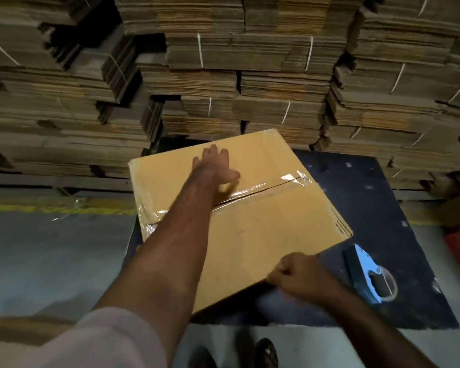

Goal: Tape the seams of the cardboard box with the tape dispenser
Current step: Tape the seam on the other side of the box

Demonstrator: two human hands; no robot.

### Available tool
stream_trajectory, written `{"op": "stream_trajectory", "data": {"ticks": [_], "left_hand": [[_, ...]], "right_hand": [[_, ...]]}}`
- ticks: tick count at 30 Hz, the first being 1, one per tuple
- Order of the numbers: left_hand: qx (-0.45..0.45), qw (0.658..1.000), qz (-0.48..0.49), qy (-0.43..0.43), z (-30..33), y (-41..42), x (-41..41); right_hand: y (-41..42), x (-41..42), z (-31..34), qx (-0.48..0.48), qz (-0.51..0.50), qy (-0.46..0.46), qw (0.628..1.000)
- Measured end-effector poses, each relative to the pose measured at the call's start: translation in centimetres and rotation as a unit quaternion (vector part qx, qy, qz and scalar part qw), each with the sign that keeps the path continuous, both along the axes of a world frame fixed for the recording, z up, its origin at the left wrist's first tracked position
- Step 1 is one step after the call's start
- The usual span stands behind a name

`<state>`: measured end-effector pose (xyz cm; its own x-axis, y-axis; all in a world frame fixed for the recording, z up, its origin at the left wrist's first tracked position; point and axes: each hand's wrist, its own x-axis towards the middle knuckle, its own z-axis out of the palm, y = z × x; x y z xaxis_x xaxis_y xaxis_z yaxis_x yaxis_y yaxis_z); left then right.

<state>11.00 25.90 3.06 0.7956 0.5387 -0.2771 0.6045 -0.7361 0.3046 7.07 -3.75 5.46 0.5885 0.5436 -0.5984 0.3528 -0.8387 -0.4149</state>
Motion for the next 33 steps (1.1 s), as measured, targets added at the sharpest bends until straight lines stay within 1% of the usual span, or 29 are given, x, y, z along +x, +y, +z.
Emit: {"op": "stream_trajectory", "data": {"ticks": [2,5,7,9,11,12,15,18,20,22,23,24,25,26,27,30,32,33], "left_hand": [[-0.015,0.998,-0.001,-0.053,-0.1,-2.2,-2.0],[0.019,0.993,0.015,-0.119,-0.3,-6.9,-6.6],[0.024,0.990,0.010,-0.137,-0.1,-10.5,-9.5],[0.012,0.994,-0.042,-0.097,0.6,-14.0,-11.4],[0.036,0.995,-0.092,-0.033,0.7,-16.6,-11.9],[0.050,0.994,-0.100,-0.008,0.4,-17.4,-11.9],[0.081,0.993,-0.081,0.025,0.1,-18.1,-12.2],[0.121,0.989,-0.056,0.070,0.5,-16.9,-13.0],[0.123,0.986,0.000,0.113,1.1,-15.5,-14.3],[0.131,0.980,0.080,0.126,1.5,-14.8,-15.8],[0.141,0.975,0.135,0.104,1.6,-15.0,-16.4],[0.145,0.966,0.206,0.061,1.5,-15.6,-17.0],[0.132,0.949,0.287,0.009,1.4,-16.3,-17.4],[0.097,0.928,0.358,-0.042,1.1,-17.1,-17.7],[0.046,0.909,0.407,-0.079,0.7,-17.7,-17.9],[-0.117,0.860,0.475,-0.149,-0.9,-18.5,-17.8],[-0.177,0.818,0.510,-0.197,-0.9,-18.4,-17.1],[-0.186,0.800,0.530,-0.211,-0.7,-18.1,-16.7]], "right_hand": [[1.6,2.4,1.0,-0.006,0.019,-0.063,0.998],[5.6,6.2,2.6,0.051,0.004,-0.114,0.992],[9.2,8.8,3.0,0.092,0.028,-0.168,0.981],[13.0,10.9,2.5,0.121,0.077,-0.206,0.968],[16.6,12.2,1.2,0.137,0.144,-0.220,0.955],[18.2,12.6,0.6,0.140,0.172,-0.227,0.948],[21.8,13.3,-1.2,0.131,0.233,-0.250,0.930],[23.9,14.1,-2.6,0.113,0.277,-0.282,0.911],[24.9,14.4,-3.0,0.100,0.300,-0.289,0.904],[25.9,14.8,-3.0,0.083,0.321,-0.280,0.901],[26.5,15.1,-2.8,0.069,0.330,-0.269,0.902],[27.1,15.5,-2.5,0.058,0.337,-0.256,0.904],[27.9,16.1,-2.3,0.054,0.341,-0.246,0.906],[28.6,16.5,-2.0,0.056,0.340,-0.239,0.908],[29.1,16.8,-1.8,0.059,0.332,-0.230,0.913],[29.8,17.2,-1.7,0.070,0.316,-0.215,0.921],[29.2,17.2,-1.4,0.085,0.306,-0.221,0.922],[28.4,17.3,-1.2,0.094,0.285,-0.213,0.930]]}}
